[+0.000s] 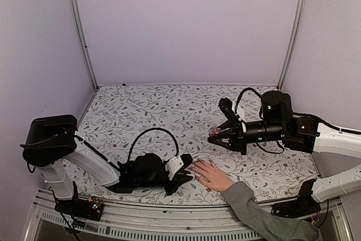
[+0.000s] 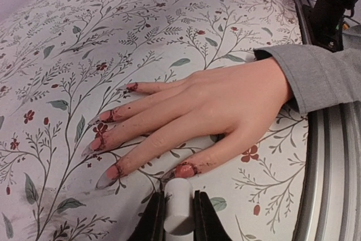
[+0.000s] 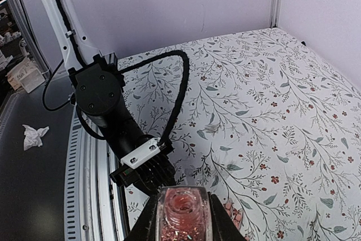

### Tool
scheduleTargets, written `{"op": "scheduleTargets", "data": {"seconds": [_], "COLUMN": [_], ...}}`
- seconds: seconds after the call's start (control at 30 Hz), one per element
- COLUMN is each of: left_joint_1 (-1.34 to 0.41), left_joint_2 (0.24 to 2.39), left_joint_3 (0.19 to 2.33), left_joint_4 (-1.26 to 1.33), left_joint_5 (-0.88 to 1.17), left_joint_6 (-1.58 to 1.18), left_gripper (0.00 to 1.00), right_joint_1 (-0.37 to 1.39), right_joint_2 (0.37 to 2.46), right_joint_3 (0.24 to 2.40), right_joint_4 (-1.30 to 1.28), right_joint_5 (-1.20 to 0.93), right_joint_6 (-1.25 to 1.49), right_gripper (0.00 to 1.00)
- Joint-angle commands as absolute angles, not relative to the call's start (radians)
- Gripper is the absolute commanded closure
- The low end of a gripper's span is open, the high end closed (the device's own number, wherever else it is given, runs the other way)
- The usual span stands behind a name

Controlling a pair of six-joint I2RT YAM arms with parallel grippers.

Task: Paint the nails
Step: Paint the nail polish on the nail.

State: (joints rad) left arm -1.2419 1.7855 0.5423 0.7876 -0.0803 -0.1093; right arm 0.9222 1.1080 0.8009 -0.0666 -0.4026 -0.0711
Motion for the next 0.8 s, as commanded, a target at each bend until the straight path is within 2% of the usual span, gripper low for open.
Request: {"op": "scheduleTargets", "data": {"seconds": [0.0, 0.77], "left_joint_1": [-1.231, -1.220], "left_joint_2": [1.808, 1.807], "left_joint_3": [0.557, 0.548], "left_joint_4": [0.776, 0.744], "left_joint_5": [-0.086, -0.106], "left_joint_6": [-0.118, -0.127], "left_gripper": [1.00, 1.00], "right_joint_1": [0.917, 0.917], "right_joint_2": [1.091, 1.089], "right_joint_3": [0.801, 0.801], "right_joint_4": [-0.047, -0.047], "right_joint_5": [-0.393, -0.391], "right_joint_6": [-0.071, -0.071], "right_gripper": [1.00, 1.00]}}
